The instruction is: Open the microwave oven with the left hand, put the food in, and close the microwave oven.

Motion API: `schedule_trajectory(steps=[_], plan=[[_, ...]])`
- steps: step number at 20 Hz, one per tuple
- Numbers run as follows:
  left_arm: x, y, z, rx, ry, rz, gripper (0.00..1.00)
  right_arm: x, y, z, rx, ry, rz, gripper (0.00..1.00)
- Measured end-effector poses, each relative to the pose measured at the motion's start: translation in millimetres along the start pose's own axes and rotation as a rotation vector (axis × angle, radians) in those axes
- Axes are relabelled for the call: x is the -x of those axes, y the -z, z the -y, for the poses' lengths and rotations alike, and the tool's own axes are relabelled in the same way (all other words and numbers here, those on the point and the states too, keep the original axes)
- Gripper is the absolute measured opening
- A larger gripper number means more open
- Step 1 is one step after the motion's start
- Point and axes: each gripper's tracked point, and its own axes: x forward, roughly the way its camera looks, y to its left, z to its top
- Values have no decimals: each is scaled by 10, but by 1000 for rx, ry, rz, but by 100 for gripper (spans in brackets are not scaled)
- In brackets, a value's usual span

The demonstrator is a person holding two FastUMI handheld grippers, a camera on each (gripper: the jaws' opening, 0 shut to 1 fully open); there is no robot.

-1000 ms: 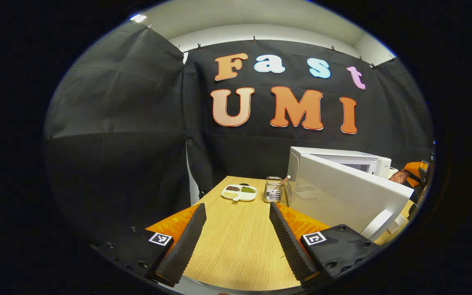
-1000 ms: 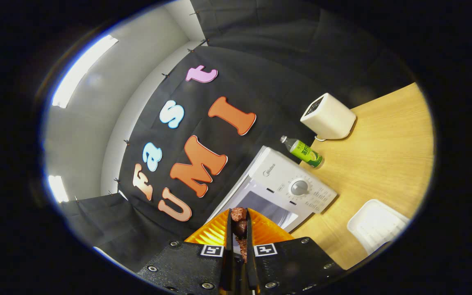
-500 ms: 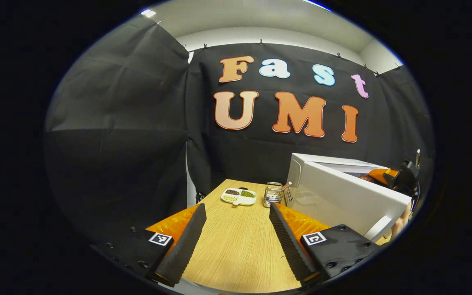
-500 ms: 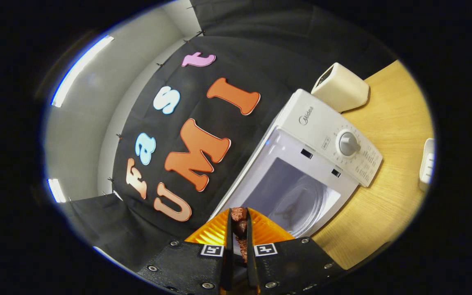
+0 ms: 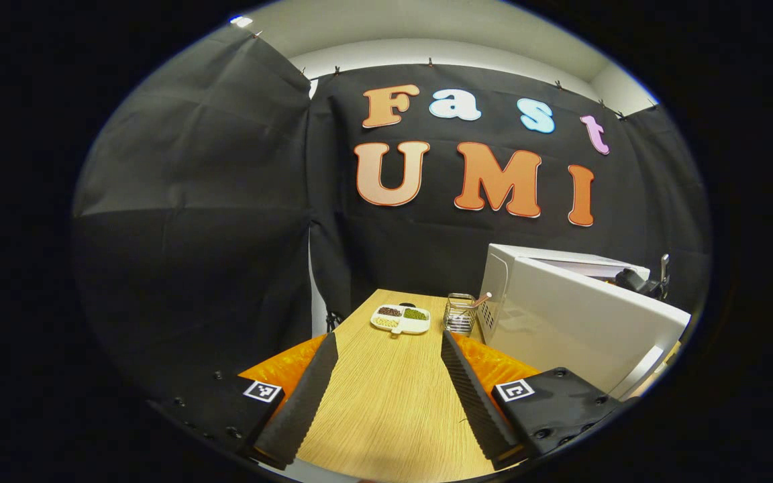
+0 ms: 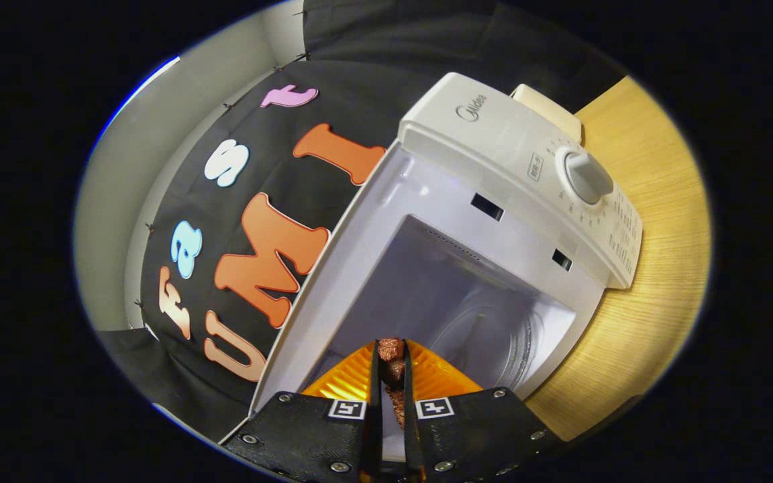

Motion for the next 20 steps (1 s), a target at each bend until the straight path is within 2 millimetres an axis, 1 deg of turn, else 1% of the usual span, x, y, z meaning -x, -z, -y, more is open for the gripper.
schedule_trajectory(steps=[1, 2, 3, 5, 7, 9, 10, 11, 12, 13, 14, 15, 16, 17, 18, 20], plan=[[-22, 19, -10, 1, -3, -7, 100, -102, 68, 26, -13, 9, -8, 12], [-36, 41, -21, 2, -6, -14, 98, -158, 121, 34, -22, 15, -18, 13], [-38, 49, -31, 2, -8, -19, 100, -230, 170, 31, -15, 18, -22, 13], [-42, 47, -47, -2, -14, -23, 98, -312, 274, 52, 34, 30, -17, 13], [-69, 41, -79, -4, -21, -22, 98, -348, 347, 58, 92, 43, -23, 13], [-79, 42, -68, -1, -21, -22, 98, -362, 362, 5, 126, 31, -15, 16], [-80, 52, -64, -4, -20, -24, 98, -368, 336, 44, 156, 51, -5, 17], [-88, 53, -49, -5, -18, -24, 98, -334, 316, 100, 201, 77, 6, 21], [-92, 56, -44, -5, -14, -26, 98, -367, 280, 171, 242, 103, 11, 28], [-90, 58, -25, -5, -9, -29, 98, -363, 242, 232, 272, 125, 10, 55], [-87, 67, -12, -8, -5, -31, 98, -365, 230, 267, 289, 142, 0, 52], [-83, 66, -7, -13, -4, -31, 98, -356, 213, 314, 301, 158, -10, 68], [-72, 56, -6, -15, -3, -30, 98, -351, 185, 369, 325, 172, -21, 76], [-65, 48, 11, -15, -1, -28, 98, -324, 164, 396, 362, 174, -28, 88], [-50, 33, 26, -16, 1, -25, 98, -297, 124, 383, 409, 169, -25, 93], [-19, -2, 57, -22, 2, -15, 98, -220, 22, 312, 514, 150, -10, 93]])
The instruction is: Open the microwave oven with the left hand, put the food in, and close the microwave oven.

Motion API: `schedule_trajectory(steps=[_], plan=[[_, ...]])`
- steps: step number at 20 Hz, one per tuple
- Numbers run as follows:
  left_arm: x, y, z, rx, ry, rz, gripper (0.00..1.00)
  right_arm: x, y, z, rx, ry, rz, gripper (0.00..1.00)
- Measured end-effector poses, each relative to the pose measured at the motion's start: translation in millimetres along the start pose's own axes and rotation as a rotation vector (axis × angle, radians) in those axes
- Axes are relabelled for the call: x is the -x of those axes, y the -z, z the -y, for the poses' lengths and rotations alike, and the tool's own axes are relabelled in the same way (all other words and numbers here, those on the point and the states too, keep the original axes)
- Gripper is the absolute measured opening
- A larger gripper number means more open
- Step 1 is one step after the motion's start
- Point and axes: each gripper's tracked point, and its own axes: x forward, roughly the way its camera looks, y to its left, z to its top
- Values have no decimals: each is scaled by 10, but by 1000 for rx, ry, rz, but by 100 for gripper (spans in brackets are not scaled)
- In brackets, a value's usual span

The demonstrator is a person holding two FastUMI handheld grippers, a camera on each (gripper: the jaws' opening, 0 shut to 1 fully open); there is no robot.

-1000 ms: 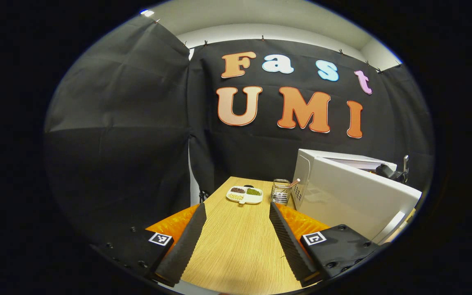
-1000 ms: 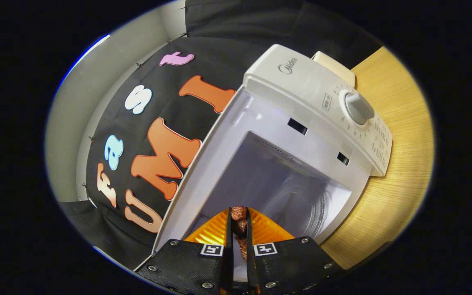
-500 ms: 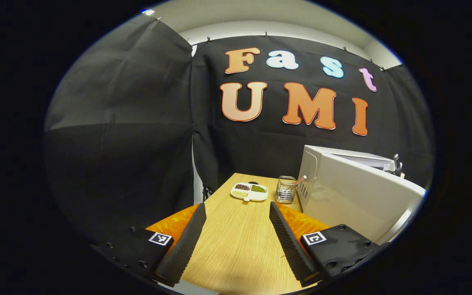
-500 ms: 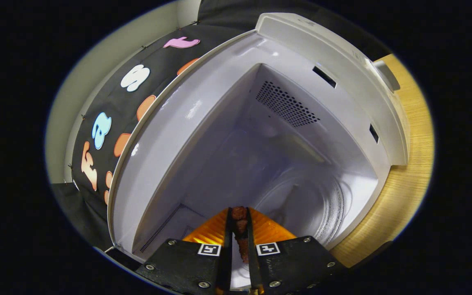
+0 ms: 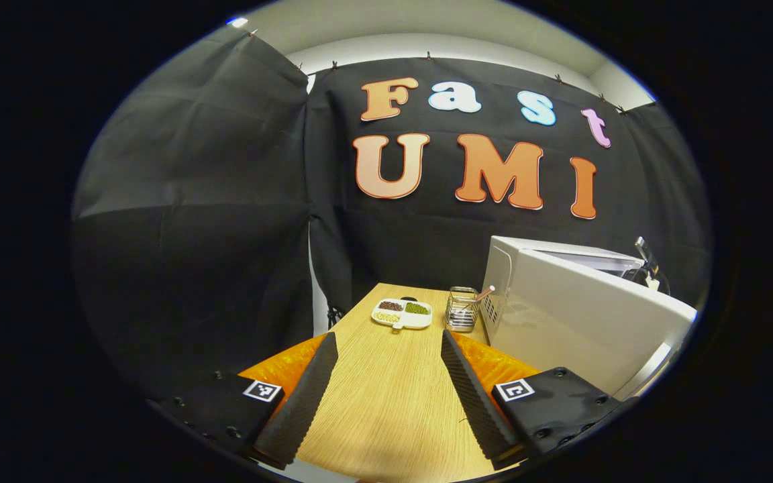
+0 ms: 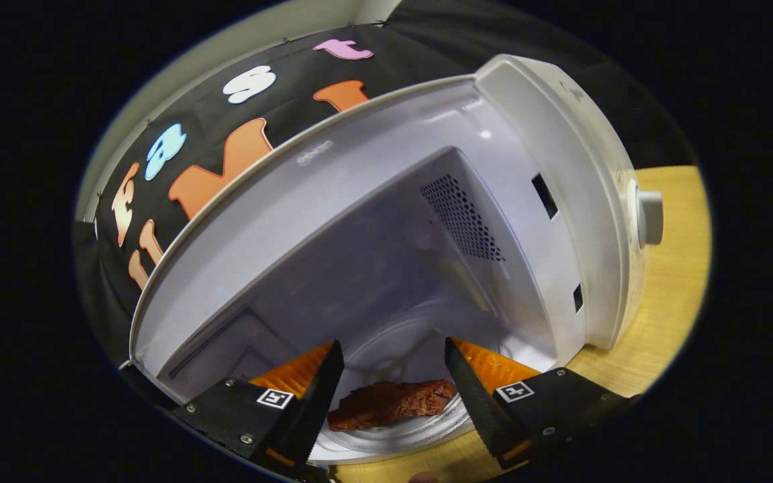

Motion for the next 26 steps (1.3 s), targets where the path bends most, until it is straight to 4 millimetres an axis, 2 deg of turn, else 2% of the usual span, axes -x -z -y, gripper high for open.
schedule_trajectory(steps=[7, 10, 13, 17, 21, 26], plan=[[162, -120, 254, -1, 41, 35, 98, 610, -174, -6, 292, -89, 8, 94], [283, -132, 370, -6, 60, 42, 100, 941, -241, -31, 394, -164, -3, 94], [401, -153, 466, -16, 76, 47, 100, 1263, -442, -21, 459, -222, 14, 95], [446, -52, 607, -24, 88, 23, 98, 1698, -740, 71, 496, -282, 39, 94], [403, 71, 833, -32, 116, -2, 98, 1984, -1113, 313, 504, -298, 61, 95], [388, 197, 1114, -44, 145, -19, 98, 2177, -1595, 829, 560, -224, 77, 95]])
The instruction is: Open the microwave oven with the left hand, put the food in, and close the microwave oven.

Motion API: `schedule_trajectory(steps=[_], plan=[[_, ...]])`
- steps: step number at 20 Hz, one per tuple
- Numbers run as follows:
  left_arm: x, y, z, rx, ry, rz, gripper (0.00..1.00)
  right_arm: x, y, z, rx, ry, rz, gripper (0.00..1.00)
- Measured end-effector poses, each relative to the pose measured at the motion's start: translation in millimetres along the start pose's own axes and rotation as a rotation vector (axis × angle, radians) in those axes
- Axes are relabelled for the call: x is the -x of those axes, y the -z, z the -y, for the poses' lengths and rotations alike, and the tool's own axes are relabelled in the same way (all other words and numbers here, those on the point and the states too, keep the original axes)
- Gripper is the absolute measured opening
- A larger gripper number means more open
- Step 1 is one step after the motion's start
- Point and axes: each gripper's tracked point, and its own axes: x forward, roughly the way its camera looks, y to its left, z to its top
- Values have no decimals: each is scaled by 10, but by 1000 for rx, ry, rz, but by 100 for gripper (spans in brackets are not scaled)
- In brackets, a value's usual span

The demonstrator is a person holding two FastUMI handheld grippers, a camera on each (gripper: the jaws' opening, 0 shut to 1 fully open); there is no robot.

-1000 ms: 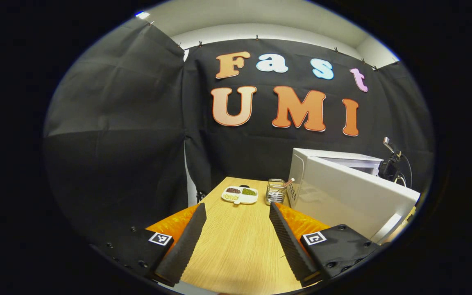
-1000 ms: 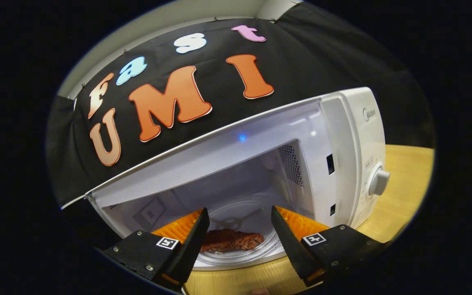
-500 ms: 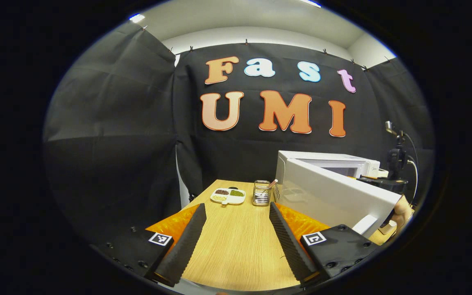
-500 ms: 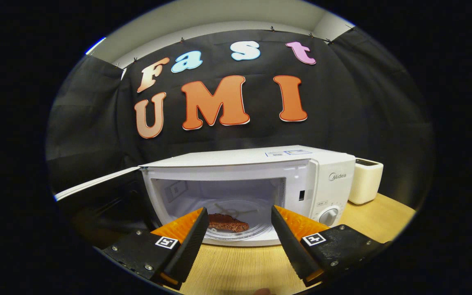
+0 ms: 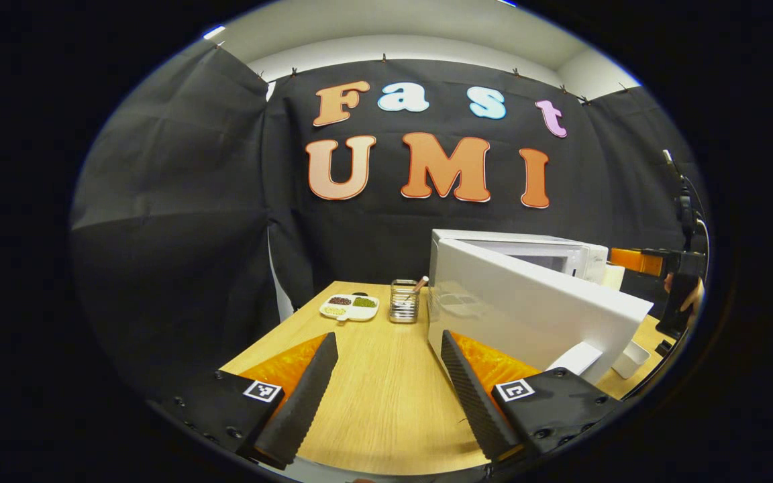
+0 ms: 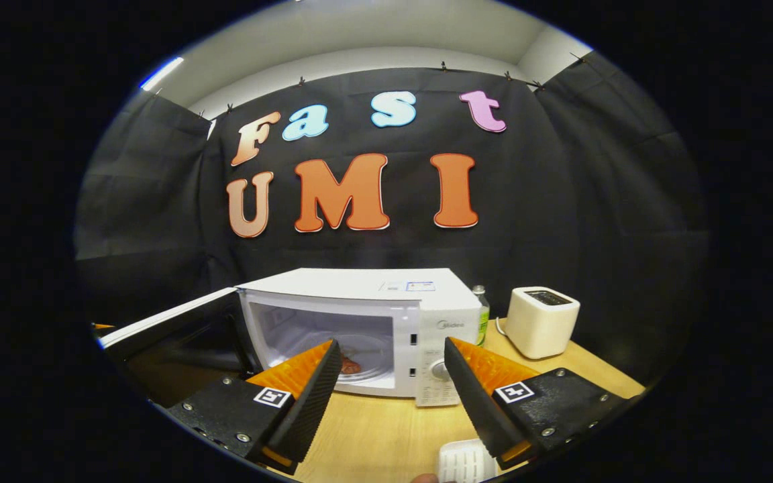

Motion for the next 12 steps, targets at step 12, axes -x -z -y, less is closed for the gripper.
schedule_trajectory(steps=[12], plan=[[-189, 68, 924, -25, 143, -14, 97, 629, -564, 1217, -35, 67, 39, 95]])
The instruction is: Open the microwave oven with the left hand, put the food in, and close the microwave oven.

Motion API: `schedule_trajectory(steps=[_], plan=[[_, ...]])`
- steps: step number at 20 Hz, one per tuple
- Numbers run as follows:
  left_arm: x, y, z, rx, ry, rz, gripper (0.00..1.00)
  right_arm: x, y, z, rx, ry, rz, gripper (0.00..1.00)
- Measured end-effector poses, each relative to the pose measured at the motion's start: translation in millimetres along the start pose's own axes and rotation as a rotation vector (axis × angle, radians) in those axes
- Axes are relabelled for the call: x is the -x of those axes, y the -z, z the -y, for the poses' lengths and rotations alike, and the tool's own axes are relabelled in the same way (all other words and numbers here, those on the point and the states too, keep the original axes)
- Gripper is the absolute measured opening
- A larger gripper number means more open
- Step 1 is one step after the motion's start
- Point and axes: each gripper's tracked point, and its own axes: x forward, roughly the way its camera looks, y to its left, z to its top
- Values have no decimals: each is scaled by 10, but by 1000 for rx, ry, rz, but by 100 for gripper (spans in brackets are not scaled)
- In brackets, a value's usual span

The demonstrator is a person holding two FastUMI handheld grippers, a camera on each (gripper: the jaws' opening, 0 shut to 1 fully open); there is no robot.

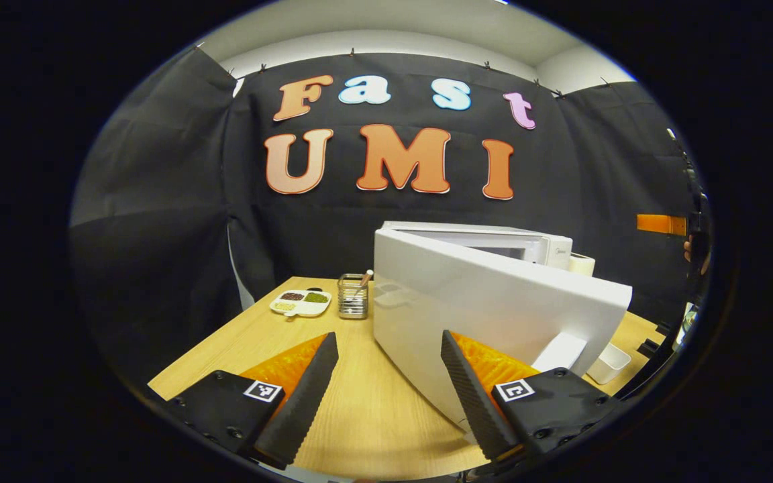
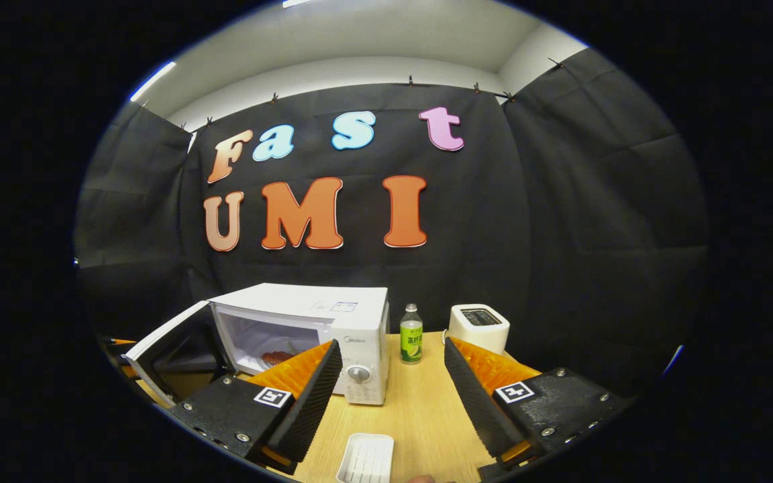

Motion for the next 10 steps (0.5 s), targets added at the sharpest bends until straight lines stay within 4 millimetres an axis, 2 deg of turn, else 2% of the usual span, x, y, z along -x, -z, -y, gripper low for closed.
schedule_trajectory(steps=[5, 10], plan=[[-218, 7, 398, -31, 68, -8, 97, 81, -100, 341, -14, 44, 18, 95], [-454, 13, 926, 7, 193, -33, 97, 151, -121, 592, -21, 85, 18, 95]])
